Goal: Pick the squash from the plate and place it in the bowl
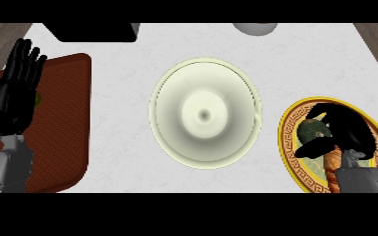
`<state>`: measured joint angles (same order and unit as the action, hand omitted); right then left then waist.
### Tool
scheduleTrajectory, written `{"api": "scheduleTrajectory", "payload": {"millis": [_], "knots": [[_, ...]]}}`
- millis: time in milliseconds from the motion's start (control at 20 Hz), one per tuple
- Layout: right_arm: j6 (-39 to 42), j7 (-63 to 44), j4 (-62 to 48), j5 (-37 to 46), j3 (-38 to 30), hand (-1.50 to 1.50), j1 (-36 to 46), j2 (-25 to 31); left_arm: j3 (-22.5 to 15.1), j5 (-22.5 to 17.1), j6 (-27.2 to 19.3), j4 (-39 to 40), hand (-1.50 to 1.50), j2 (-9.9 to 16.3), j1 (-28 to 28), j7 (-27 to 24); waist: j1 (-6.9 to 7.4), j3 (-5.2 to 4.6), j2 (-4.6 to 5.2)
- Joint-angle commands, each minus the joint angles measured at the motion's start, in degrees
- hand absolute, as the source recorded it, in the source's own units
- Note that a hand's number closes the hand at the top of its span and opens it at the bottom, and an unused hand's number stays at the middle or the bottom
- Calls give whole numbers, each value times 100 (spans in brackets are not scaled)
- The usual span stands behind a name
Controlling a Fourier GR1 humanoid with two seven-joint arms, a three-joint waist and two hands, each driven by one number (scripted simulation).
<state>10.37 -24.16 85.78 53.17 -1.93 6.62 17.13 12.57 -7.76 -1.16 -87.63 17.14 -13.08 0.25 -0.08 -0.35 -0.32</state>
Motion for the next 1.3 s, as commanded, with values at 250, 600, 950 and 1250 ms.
{"api": "scheduleTrajectory", "payload": {"millis": [250, 600, 950, 1250], "knots": [[96, 1254, 266, -212, -474, 150, -702, 933, 215, -145, 147, -220, 0, 134, 131, 155, -15, 38, 14], [421, 3737, -357, -781, -1378, 150, -1557, 2671, 115, 20, -13, 134, 0, -24, -103, 20, -82, 38, 27], [497, 4155, 140, -1418, -2764, 150, -1702, 3064, 121, 97, 101, 328, 0, -44, 2, -349, -88, 32, 19], [1679, 4161, 1660, -2769, -3598, 150, -1675, 3142, 142, 38, 32, -211, 0, -24, 260, 31, -105, 27, -22]]}}
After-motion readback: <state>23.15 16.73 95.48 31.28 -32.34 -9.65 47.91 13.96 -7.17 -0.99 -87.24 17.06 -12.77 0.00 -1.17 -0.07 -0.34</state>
